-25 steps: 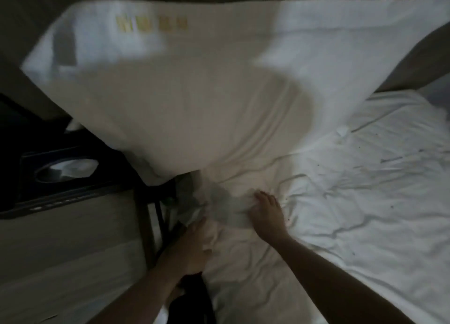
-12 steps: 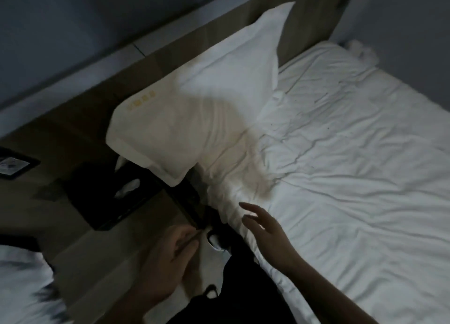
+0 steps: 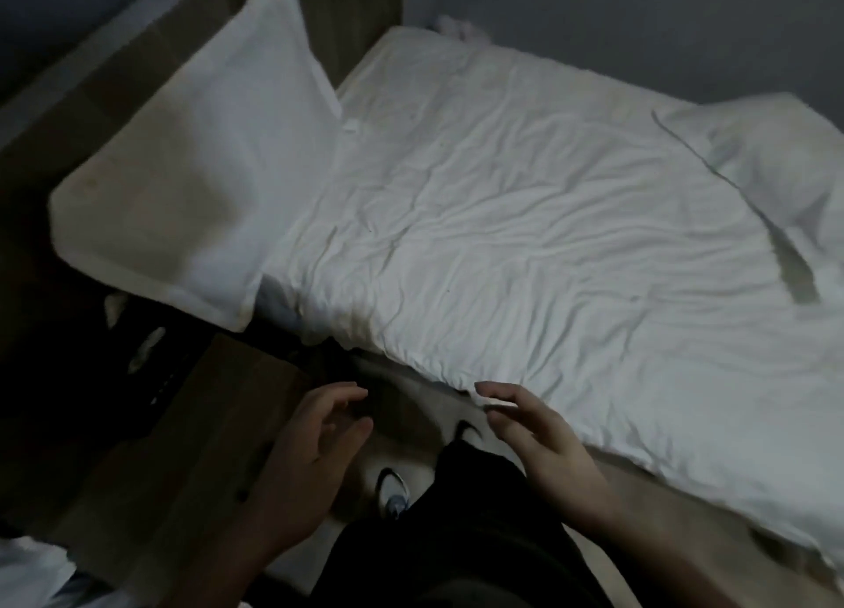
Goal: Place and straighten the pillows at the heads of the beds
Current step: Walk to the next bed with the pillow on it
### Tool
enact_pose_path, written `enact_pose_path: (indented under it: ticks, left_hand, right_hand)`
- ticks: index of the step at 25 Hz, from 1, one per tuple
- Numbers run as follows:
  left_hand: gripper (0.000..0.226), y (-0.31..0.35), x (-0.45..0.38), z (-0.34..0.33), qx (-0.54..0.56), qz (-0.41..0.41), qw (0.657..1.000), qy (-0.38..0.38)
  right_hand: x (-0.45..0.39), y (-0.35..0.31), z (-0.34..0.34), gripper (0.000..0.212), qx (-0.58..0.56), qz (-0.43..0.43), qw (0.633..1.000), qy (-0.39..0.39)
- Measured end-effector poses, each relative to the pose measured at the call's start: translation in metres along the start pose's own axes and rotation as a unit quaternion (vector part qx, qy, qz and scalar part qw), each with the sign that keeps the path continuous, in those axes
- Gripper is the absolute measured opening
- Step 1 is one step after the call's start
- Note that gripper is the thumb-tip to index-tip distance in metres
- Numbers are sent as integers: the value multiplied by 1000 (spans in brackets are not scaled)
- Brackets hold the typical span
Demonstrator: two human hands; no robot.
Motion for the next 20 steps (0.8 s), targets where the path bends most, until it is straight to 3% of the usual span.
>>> enact_pose_path:
  ticks: [7,11,15,20]
  left_hand:
    - [26,76,29,-105,-29,-71,995,-65]
    - [25,135,61,-219,-29,-88,993,-72]
    - [26,191,103,-343,-12,-73,994,-80]
    - [31,250,138,-407,-7,-40,996,-78]
  right_hand:
    - [112,61,138,27,-44,10,994,103]
    - [165,103,245,28,-51,3,989,135]
    - [205,133,368,27,-44,-16,990,136]
    - [225,109,458,25,-49,-3,994,94]
Point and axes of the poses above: each hand's wrist, its own x-axis away from the middle knuckle, its own z-axis out of the back of the hand, y = z × x, the point moved 5 cm from there along -x, towards the middle knuckle, and after that the axes turned 13 degrees about -x, right-handed, at the moved point
